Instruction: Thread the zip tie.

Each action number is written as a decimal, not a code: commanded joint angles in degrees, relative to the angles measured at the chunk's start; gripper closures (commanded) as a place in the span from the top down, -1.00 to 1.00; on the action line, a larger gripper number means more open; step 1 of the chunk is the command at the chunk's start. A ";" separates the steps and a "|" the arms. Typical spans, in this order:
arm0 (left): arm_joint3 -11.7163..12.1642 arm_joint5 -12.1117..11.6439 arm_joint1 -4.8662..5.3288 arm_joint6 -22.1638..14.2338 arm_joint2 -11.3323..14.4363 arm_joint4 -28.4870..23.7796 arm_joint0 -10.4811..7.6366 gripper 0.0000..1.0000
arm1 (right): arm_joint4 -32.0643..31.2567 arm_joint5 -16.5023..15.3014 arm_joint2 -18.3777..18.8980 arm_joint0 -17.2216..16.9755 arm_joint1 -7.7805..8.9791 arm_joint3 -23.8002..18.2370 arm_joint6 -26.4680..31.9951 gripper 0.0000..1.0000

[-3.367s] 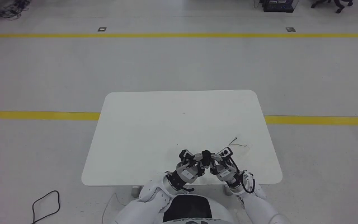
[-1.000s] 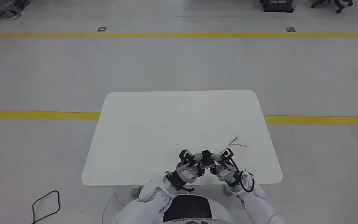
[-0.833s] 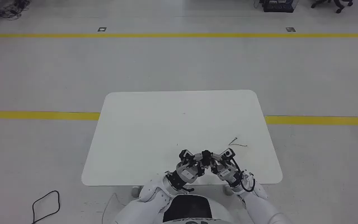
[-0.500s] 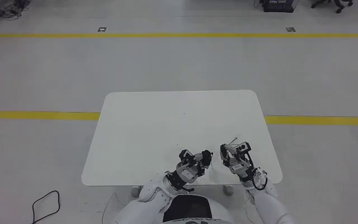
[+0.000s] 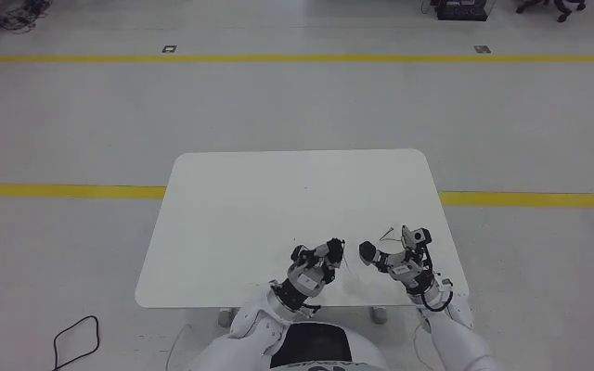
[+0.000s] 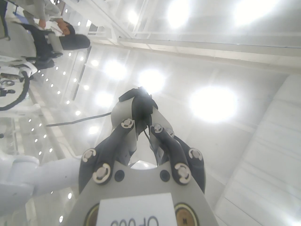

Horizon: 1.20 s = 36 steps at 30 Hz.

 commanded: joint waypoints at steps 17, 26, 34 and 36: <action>-14.80 1.37 2.85 -3.51 -8.80 1.57 11.63 -1.00 | -1.79 0.81 4.09 -2.70 -0.23 -4.59 -2.90 1.00; -15.93 2.16 2.76 -2.10 -8.22 0.96 10.78 -1.00 | -1.79 0.81 4.09 -2.70 -0.23 -4.59 -2.90 1.00; -20.69 2.87 3.55 -1.00 -11.47 1.16 12.79 -1.00 | -1.79 0.81 4.09 -2.70 -0.23 -4.59 -2.90 1.00; -22.24 3.25 3.87 -0.20 -12.74 1.61 14.02 -1.00 | -1.79 0.81 4.09 -2.70 -0.23 -4.59 -2.90 1.00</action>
